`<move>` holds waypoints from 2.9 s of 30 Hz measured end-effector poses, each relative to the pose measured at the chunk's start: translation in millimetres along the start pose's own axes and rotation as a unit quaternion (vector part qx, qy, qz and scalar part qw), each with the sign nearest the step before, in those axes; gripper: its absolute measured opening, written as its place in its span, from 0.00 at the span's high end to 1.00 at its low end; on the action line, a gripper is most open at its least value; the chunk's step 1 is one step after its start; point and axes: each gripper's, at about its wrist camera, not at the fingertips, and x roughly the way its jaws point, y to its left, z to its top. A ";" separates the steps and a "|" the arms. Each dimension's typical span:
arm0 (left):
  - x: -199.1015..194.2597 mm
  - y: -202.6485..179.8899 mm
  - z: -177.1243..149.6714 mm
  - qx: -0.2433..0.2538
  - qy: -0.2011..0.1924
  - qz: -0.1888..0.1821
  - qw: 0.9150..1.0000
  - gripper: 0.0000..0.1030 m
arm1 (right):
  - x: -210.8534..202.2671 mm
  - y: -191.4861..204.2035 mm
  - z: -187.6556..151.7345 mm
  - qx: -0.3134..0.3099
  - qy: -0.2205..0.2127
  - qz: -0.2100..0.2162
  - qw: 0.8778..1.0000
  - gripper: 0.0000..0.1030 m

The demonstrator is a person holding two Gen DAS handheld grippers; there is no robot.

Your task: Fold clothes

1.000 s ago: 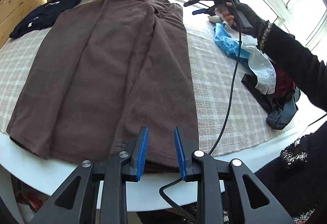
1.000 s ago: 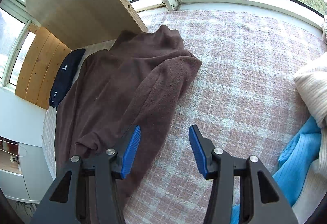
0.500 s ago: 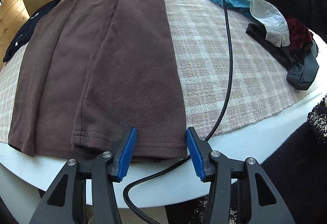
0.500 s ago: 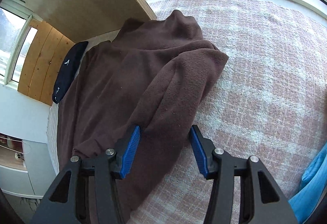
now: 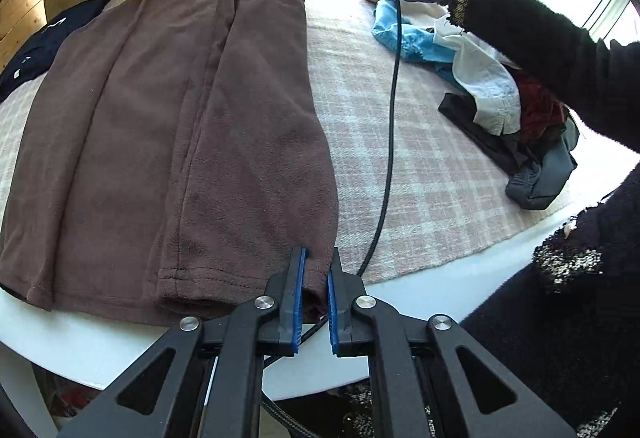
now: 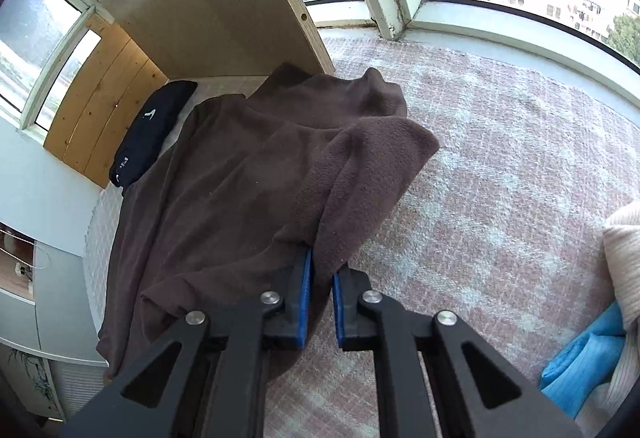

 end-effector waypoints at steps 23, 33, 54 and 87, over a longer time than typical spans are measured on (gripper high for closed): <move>6.1 62.9 13.8 -0.075 -0.039 0.021 0.996 0.80 | 15.6 148.1 -122.1 -0.196 0.022 0.063 0.978 0.81; 3.3 75.7 -10.5 -0.120 -0.050 0.030 0.991 0.83 | 16.4 126.2 -114.3 -0.186 -0.017 0.038 0.982 0.84; -61.5 262.8 -27.1 -0.162 -0.065 0.124 0.977 0.47 | 34.1 308.5 -4.3 -0.120 -0.057 0.030 0.991 0.49; -57.6 277.1 -7.6 -0.048 -0.082 -0.043 0.995 0.93 | 155.2 335.9 43.1 -0.083 0.041 -0.104 0.990 0.93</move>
